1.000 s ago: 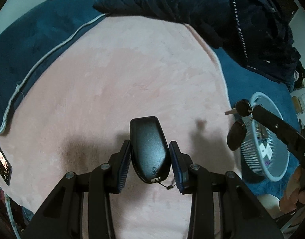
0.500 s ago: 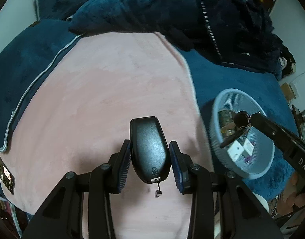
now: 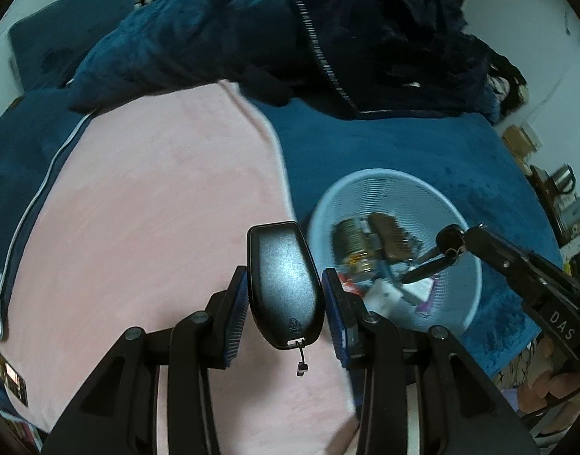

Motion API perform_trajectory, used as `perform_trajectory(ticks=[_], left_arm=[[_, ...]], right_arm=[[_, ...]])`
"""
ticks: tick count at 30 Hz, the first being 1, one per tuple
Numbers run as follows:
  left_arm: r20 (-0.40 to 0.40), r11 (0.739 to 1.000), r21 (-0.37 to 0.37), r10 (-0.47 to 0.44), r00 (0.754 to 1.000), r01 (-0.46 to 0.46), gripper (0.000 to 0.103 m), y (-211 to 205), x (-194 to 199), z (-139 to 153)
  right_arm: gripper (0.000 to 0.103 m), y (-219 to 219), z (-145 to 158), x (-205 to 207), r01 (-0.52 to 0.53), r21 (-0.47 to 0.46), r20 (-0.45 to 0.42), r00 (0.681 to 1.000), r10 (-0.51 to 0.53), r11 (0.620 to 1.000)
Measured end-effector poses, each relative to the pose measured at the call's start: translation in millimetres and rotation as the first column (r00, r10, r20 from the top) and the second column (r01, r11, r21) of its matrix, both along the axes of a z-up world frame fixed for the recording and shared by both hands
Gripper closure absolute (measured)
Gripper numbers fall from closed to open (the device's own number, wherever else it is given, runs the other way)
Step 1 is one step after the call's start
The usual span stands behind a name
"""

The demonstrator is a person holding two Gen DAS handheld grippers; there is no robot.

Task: Organize rigid objects
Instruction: 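Carry the key fob with the left gripper while the right gripper carries the keys to the basket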

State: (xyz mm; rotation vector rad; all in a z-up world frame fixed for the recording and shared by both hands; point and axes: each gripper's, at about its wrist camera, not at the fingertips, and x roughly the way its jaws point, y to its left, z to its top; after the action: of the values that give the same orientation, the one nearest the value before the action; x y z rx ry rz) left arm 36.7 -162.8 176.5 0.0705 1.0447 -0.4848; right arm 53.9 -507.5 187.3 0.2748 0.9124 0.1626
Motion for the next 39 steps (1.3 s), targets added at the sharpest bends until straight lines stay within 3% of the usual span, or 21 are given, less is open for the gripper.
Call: perform_trajectory(ticks=[13,21,33,39], left_arm=[[-0.022,0.987,-0.015,-0.159,0.987,0.158,0.064,-87.1,-7.5,-1.2],[-0.060,0.978,-0.038,-0.207,0.976,0.205,0.064,-117.8,-11.3,-8.0],[-0.026,0.974,-0.042,-0.225,0.974,0.224,0.064,-137.4,0.5,9.1],[-0.082,0.974,-0.021,-0.229,0.970,0.228,0.064,-137.8,0.1,-15.1]], right_arm=[[0.088,-55.3,-1.6,-11.7,0.110,-0.007,-0.014,0.994,-0.110,0.994],[0.088,-67.8,-7.6,-14.2,0.131,-0.006,-0.027,0.991,-0.131,0.991],[0.088,-78.8,-5.3,-7.6,0.148,0.001,-0.019,0.989,-0.148,0.989],[0.088,-78.1,-17.7,-7.3,0.137,-0.004,-0.047,0.989,-0.137,0.991]])
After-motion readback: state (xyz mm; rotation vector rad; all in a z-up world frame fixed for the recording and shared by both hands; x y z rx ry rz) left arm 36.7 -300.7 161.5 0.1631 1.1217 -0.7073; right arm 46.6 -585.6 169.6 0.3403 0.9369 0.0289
